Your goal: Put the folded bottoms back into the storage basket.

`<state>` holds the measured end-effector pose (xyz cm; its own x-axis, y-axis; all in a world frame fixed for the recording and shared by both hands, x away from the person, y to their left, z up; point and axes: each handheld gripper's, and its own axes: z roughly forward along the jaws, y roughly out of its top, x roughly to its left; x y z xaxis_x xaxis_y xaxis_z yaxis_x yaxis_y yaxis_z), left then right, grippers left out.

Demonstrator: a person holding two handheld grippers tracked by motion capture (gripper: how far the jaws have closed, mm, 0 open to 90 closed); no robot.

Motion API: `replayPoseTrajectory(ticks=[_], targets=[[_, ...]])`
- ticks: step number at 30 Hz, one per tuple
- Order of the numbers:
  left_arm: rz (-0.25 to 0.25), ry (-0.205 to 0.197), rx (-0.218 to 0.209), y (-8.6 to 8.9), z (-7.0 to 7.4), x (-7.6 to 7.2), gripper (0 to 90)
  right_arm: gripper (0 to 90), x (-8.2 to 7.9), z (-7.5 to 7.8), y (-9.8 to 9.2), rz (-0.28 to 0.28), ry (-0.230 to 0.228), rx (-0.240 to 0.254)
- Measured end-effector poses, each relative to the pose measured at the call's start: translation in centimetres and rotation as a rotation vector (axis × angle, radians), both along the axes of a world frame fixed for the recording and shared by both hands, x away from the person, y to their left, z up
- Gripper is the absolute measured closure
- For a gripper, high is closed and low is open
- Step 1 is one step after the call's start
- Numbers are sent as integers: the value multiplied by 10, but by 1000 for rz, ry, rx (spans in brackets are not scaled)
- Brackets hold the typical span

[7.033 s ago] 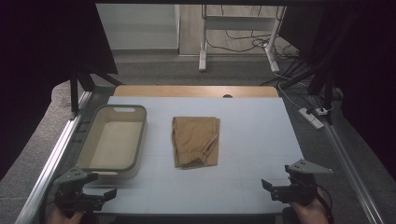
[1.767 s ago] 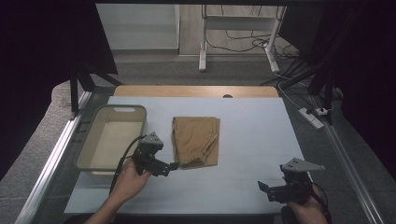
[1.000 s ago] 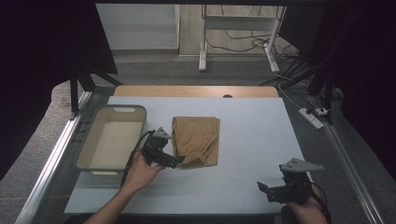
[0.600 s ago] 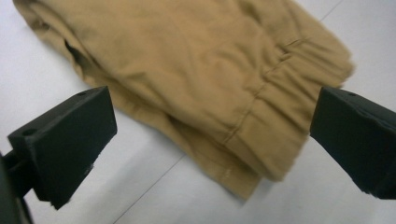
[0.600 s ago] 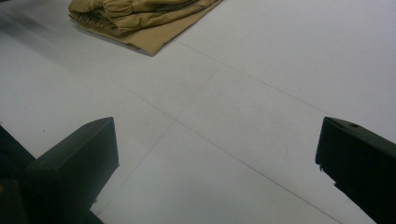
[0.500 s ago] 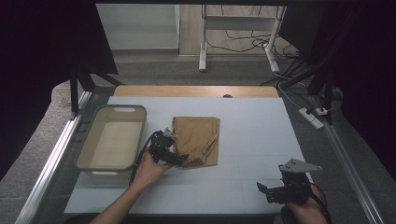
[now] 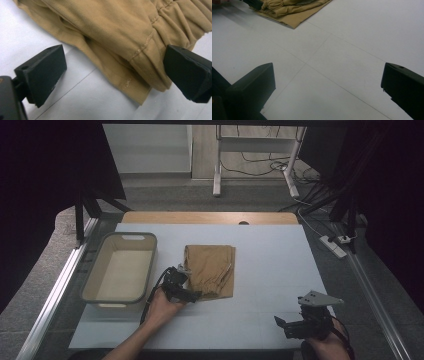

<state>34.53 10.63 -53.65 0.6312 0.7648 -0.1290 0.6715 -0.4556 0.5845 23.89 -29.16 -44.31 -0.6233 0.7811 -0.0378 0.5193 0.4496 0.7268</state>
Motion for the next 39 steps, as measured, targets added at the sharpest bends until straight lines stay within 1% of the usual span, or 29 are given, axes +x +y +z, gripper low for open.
replayPoseTrajectory(ticks=[1, 4, 8, 11, 13, 15, 16, 20, 24, 30, 34, 36, 39], targets=[[5, -6, -6, 0, 0, -2, 69, 0, 0, 0, 0, 1, 0, -1], [12, -18, -21, 0, 0, -8, 153, 0, 0, 0, 1, 2, 0, -7], [4, -18, -49, -1, 2, -13, 304, 0, 0, 0, 1, 3, 0, -11], [-5, -2, -71, 0, 2, -14, 412, 0, 0, 0, 2, 5, 0, -14], [3, -6, -62, -1, 4, -15, 510, 0, 0, 0, 2, 4, 1, -14], [3, 3, -65, -2, 5, -14, 570, 0, 0, 0, 2, 5, 1, -16], [0, 12, -72, -2, 5, -14, 618, 0, 0, 0, 2, 7, 2, -19], [15, 58, -97, -3, 7, -11, 751, 0, 0, -1, 2, 8, 3, -22], [3, 62, -66, -5, 10, -9, 779, 0, 0, -1, 3, 9, 1, -21], [-12, 42, -57, -6, 10, -10, 780, 0, 0, 0, 2, 10, -2, -10], [-24, 27, -38, -7, 10, -10, 780, 0, -1, 1, 1, 10, -20, -4], [-22, 29, -38, -7, 10, -10, 779, 0, -2, 2, 1, 7, -31, 1], [-19, 32, -34, -8, 11, -10, 778, 0, -2, 3, 0, 8, -45, 34]])
